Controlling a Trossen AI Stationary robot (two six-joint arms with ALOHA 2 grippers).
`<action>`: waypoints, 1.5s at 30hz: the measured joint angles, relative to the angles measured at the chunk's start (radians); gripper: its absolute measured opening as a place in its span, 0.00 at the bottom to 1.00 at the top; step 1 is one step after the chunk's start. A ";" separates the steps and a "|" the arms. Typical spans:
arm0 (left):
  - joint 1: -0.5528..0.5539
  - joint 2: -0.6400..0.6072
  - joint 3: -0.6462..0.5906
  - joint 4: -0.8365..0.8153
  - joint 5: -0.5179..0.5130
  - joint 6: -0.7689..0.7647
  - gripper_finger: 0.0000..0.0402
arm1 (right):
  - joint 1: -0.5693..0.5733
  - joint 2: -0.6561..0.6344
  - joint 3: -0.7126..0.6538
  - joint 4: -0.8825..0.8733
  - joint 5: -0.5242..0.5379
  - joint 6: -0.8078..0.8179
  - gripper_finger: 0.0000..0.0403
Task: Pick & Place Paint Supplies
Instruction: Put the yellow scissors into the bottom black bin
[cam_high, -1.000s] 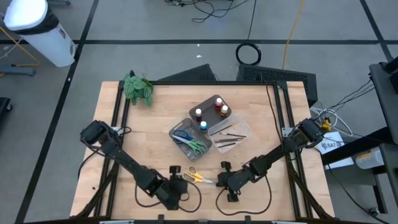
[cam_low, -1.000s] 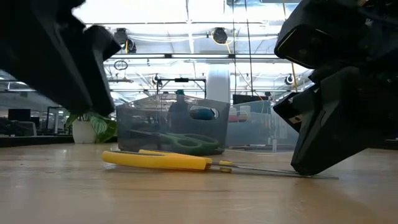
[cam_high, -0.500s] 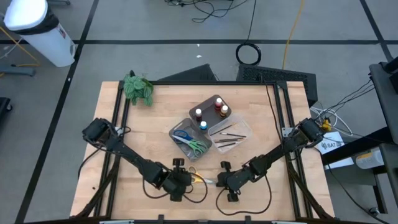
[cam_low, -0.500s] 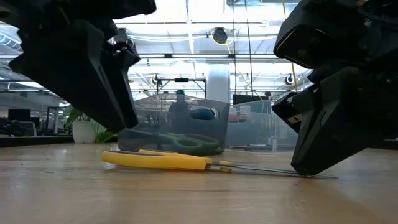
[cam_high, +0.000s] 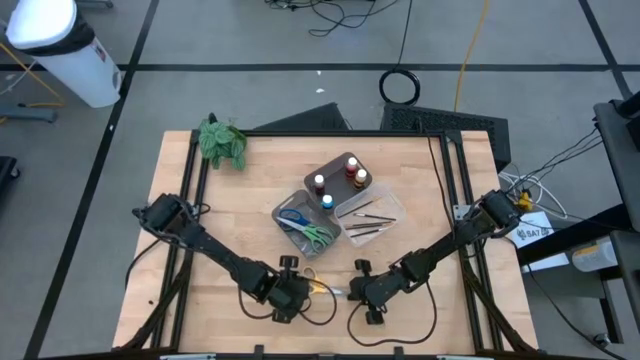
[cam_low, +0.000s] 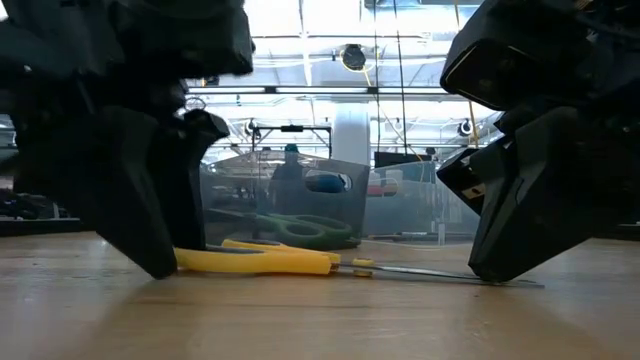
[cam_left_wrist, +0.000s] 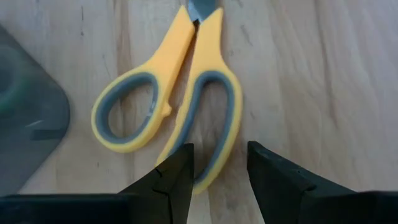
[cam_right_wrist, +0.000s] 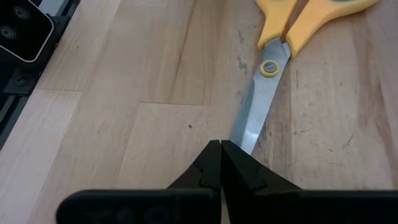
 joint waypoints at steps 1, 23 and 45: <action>0.004 0.006 0.001 0.001 0.003 -0.001 0.39 | 0.000 0.000 0.000 0.000 -0.001 0.000 0.00; 0.027 0.042 -0.006 -0.019 0.058 -0.071 0.01 | 0.000 -0.002 0.000 0.022 -0.003 -0.008 0.00; -0.087 -0.173 -0.011 -0.042 -0.183 -0.106 0.00 | 0.161 -0.414 -0.002 0.053 0.185 -0.189 0.00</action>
